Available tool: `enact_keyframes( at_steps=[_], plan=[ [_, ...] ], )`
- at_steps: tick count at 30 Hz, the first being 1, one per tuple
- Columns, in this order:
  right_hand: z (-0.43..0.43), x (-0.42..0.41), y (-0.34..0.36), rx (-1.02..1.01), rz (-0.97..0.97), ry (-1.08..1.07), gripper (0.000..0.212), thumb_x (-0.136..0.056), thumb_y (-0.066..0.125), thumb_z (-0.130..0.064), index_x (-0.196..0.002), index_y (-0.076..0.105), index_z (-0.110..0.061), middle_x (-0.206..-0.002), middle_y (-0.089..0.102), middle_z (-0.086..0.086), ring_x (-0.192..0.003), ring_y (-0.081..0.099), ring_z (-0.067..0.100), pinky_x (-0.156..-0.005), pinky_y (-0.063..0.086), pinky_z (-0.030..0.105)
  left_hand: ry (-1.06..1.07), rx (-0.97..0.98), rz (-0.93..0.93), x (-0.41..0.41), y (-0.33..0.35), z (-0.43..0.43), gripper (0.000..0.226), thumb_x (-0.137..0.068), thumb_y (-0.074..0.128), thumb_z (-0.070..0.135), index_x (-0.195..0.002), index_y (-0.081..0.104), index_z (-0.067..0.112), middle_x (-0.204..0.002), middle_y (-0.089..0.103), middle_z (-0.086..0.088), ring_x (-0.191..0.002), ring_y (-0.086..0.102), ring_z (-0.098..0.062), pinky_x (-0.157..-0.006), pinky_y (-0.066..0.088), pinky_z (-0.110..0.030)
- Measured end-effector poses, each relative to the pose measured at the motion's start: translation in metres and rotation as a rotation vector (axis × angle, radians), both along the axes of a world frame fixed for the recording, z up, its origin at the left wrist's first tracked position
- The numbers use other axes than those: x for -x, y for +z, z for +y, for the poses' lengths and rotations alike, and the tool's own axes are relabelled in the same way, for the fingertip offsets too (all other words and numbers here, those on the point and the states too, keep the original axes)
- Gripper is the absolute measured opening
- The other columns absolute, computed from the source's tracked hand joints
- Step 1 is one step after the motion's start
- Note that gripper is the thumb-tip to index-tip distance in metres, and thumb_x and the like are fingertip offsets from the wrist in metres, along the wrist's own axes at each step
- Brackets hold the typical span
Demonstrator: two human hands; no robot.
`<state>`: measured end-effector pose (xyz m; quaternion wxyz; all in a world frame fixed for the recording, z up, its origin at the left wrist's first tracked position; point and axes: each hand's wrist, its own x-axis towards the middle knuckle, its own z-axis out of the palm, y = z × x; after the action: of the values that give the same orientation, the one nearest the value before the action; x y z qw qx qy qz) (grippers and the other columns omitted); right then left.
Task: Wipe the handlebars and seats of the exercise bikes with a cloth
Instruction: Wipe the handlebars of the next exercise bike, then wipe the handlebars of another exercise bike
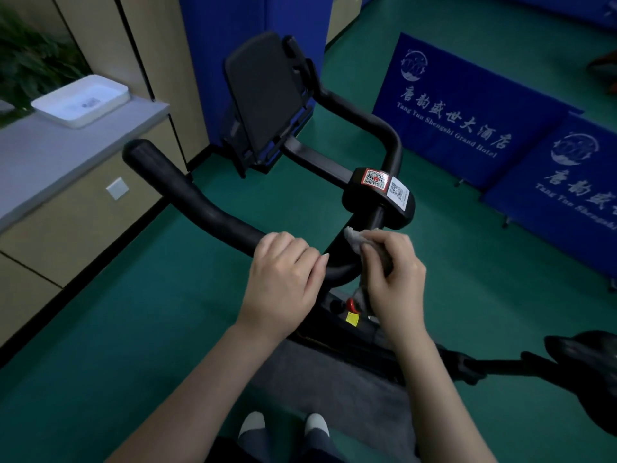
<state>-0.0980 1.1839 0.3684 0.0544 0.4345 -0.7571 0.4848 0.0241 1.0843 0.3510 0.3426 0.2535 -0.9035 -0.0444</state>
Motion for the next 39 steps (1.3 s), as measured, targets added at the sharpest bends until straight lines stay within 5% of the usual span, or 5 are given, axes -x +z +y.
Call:
enact_keyframes(
  at_steps=[7,14,22,31,39],
  plan=[
    [0.010,0.007,0.002,0.034,-0.195,0.168,0.023,-0.089,0.062,-0.007,-0.091,0.064,-0.030,-0.091,0.068,-0.005,-0.088,0.065,0.006,-0.080,0.048,0.017,0.048,-0.042,-0.028,0.001,0.005,0.007,0.031,-0.097,0.047,0.022,-0.075,0.067,0.010,-0.073,0.062,0.000,-0.076,0.054,-0.021,-0.090,0.040,-0.034],
    [0.026,0.029,0.006,0.027,-0.311,0.407,0.021,-0.089,0.062,-0.003,-0.090,0.067,-0.024,-0.090,0.069,-0.002,-0.087,0.066,0.009,-0.079,0.048,0.018,0.185,-0.089,-0.051,0.008,0.017,0.032,0.025,-0.096,0.051,0.028,-0.091,0.071,0.014,-0.089,0.067,0.005,-0.092,0.059,-0.016,-0.107,0.032,-0.034],
    [0.038,0.042,0.013,0.024,-0.380,0.616,0.011,-0.090,0.061,-0.002,-0.091,0.067,-0.012,-0.086,0.069,-0.008,-0.083,0.064,0.000,-0.077,0.048,0.015,0.462,-0.130,-0.038,-0.002,0.016,0.109,0.027,-0.095,0.050,0.029,-0.102,0.070,0.013,-0.107,0.067,0.002,-0.101,0.060,-0.017,-0.103,0.035,-0.035],
    [0.045,-0.038,0.001,-0.142,-0.385,1.057,0.020,-0.091,0.060,-0.007,-0.089,0.064,-0.027,-0.091,0.067,-0.003,-0.087,0.062,0.003,-0.079,0.046,0.015,0.934,-0.494,-0.271,-0.101,-0.020,0.199,0.038,-0.095,0.049,0.042,-0.115,0.065,0.014,-0.116,0.065,0.001,-0.109,0.058,-0.021,-0.108,0.031,-0.036],
    [0.081,-0.126,-0.010,-0.282,-0.400,1.397,0.018,-0.090,0.060,-0.003,-0.088,0.066,-0.020,-0.091,0.067,-0.007,-0.088,0.062,0.001,-0.079,0.045,0.011,1.296,-0.765,-0.298,-0.188,-0.065,0.311,0.046,-0.095,0.039,0.052,-0.124,0.058,0.022,-0.123,0.061,0.007,-0.116,0.053,-0.016,-0.101,0.031,-0.029]
  ],
)
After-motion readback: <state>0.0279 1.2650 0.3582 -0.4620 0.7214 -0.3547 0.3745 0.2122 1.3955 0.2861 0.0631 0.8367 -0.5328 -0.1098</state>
